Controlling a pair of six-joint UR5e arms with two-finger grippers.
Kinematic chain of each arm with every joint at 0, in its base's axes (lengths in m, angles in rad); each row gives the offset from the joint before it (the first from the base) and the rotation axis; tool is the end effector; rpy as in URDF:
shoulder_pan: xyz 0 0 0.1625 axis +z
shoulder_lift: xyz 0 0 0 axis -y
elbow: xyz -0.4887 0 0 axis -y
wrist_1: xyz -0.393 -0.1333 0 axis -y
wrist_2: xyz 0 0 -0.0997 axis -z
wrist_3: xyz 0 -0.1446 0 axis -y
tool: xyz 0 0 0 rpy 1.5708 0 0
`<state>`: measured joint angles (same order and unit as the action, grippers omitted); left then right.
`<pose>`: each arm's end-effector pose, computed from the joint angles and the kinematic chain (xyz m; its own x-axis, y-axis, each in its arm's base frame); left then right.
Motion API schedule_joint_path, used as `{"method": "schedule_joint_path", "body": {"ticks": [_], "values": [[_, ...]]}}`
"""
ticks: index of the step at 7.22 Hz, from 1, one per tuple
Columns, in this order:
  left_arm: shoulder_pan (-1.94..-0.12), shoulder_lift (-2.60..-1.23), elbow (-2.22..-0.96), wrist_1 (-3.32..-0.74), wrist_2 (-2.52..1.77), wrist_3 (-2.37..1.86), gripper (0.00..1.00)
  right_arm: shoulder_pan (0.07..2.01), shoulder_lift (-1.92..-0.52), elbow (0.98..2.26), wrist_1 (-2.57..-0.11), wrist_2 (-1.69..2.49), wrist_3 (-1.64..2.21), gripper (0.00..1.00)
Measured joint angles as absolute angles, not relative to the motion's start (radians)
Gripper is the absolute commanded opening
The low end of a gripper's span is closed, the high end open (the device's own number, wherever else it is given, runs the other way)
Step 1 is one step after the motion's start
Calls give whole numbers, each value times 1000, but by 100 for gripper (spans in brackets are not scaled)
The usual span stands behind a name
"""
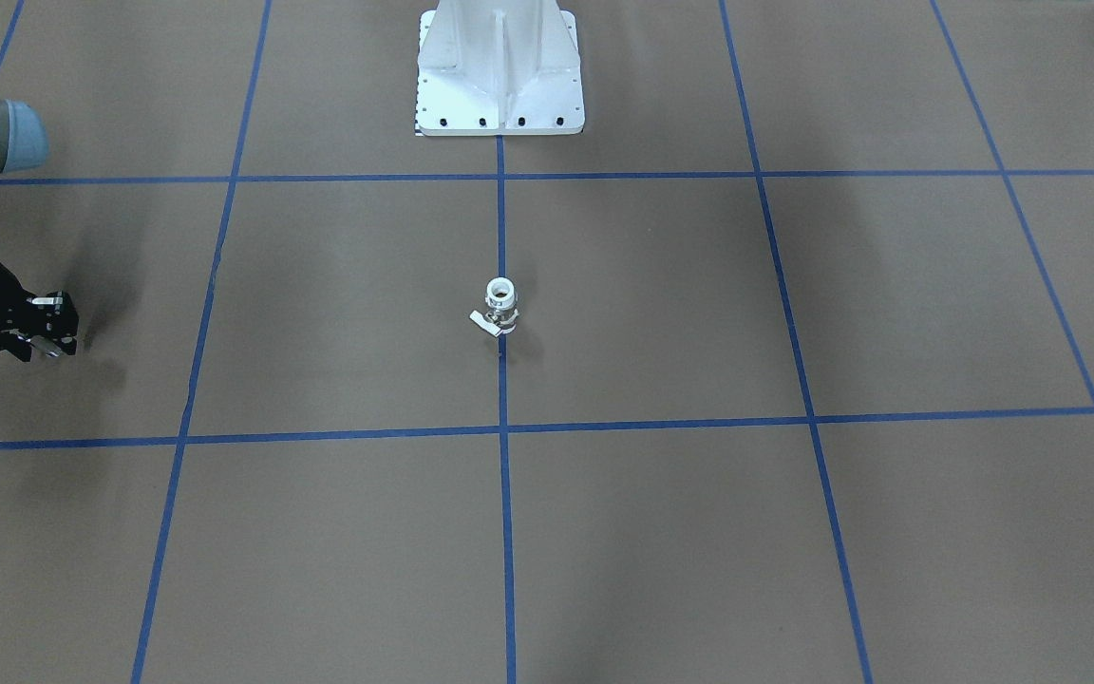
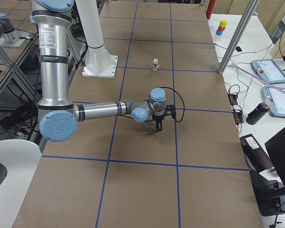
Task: Assemble PPR valve and pipe with both arms
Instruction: 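Lower the right gripper onto the chrome fitting and close on it, then carry the chrome fitting with the right gripper above the white valve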
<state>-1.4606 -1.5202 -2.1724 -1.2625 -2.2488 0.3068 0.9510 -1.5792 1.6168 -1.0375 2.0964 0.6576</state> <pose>0.0054 -0.4360 0.5302 0.6899 0.5159 -0.5078 -0.3305 0.8486 0.4130 -0.2643 -0.4749 0.6878 0.7314 -0.1537 0.6644 0.0527 0.9841 0.1697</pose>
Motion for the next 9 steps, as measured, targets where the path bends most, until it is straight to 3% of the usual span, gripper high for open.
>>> {"method": "schedule_joint_path", "body": {"ticks": [1, 2, 3, 9], "values": [[-1460, -1520, -2172, -1262, -2249, 307, 100, 952, -1584, 1619, -1037, 2096, 656, 42], [-1460, -1520, -2172, -1262, -2249, 306, 100, 952, -1587, 1619, -1037, 2096, 655, 6], [-1460, -1520, -2174, -1262, -2250, 305, 100, 952, -1590, 1620, -1037, 2096, 656, 0], [-1497, -1468, -2095, -1292, -2250, 316, 100, 964, -1564, 1744, -1059, 2140, 706, 0]]}}
